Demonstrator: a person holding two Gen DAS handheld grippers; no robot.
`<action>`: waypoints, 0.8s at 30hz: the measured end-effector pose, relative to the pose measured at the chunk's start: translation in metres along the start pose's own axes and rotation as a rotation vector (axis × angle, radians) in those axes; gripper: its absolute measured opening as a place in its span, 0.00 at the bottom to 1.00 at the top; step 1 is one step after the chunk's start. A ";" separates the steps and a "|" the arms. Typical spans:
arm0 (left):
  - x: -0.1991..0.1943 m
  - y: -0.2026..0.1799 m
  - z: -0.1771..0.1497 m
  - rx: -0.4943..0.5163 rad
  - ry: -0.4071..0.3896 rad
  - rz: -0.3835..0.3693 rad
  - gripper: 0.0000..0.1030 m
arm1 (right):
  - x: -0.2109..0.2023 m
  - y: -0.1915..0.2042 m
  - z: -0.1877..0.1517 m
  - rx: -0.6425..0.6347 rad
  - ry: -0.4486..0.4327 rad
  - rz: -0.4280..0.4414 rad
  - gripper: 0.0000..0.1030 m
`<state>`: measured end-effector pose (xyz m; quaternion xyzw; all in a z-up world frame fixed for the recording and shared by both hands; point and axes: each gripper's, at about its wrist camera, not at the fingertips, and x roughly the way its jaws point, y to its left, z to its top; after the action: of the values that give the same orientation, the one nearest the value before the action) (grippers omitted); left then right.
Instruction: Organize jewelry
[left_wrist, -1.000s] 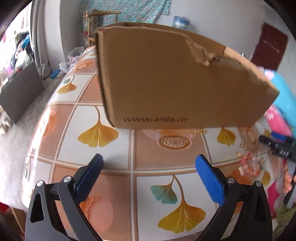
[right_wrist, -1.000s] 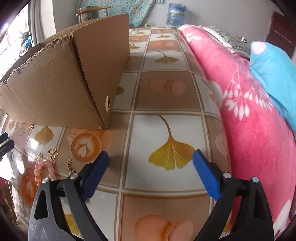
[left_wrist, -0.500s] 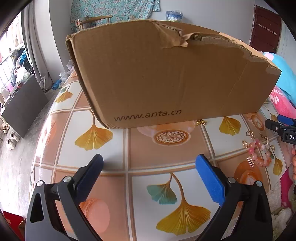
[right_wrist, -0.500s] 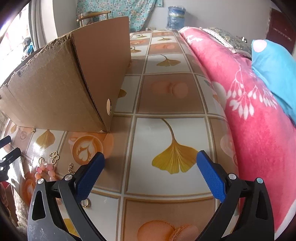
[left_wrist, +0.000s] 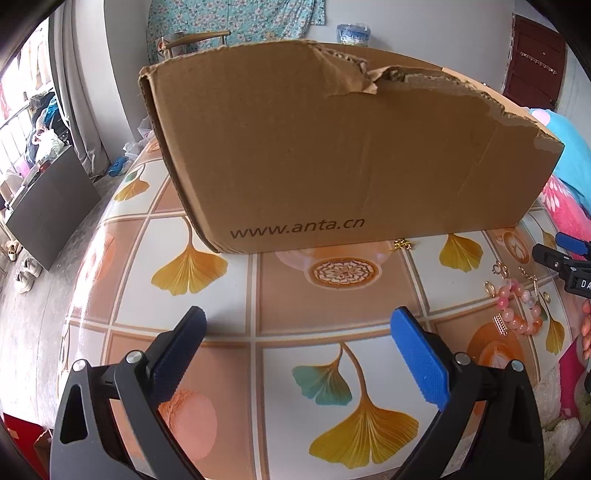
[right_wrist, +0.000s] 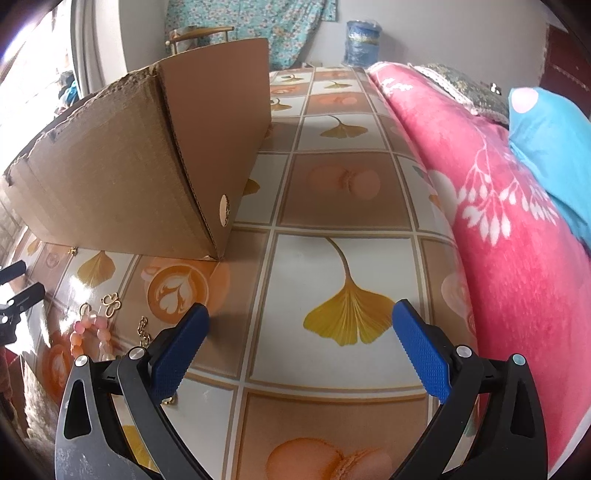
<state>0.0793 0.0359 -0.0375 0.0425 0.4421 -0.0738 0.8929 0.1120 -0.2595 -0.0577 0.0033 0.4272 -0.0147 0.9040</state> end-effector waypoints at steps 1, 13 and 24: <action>0.000 0.000 0.000 0.000 -0.001 0.000 0.95 | -0.001 0.000 -0.001 -0.012 -0.007 0.006 0.92; 0.000 0.001 -0.001 0.002 -0.002 -0.003 0.95 | -0.049 -0.008 -0.019 -0.037 -0.084 0.258 0.86; 0.002 0.000 0.001 0.007 -0.002 -0.004 0.96 | -0.040 0.026 -0.035 -0.119 0.004 0.352 0.38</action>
<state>0.0813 0.0359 -0.0383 0.0447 0.4408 -0.0775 0.8931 0.0602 -0.2320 -0.0491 0.0245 0.4220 0.1689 0.8904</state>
